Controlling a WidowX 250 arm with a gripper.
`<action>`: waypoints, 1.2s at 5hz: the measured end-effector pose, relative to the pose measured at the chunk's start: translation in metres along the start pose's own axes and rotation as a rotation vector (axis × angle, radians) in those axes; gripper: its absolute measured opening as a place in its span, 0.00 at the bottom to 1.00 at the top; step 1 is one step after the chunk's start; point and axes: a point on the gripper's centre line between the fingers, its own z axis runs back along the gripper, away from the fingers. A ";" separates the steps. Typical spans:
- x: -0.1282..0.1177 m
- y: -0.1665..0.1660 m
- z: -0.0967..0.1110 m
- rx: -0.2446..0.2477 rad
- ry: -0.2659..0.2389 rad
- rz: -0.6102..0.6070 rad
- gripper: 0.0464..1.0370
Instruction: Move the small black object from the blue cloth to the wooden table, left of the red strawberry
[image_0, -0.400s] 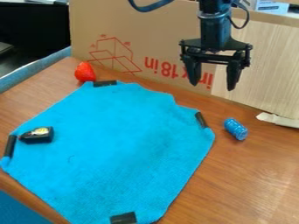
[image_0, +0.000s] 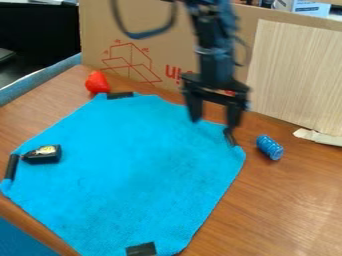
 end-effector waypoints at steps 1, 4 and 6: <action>-0.020 0.045 0.015 -0.058 -0.028 -0.114 0.96; -0.096 0.090 -0.003 0.072 0.083 -0.774 0.96; -0.117 0.109 0.005 0.218 0.046 -1.010 0.96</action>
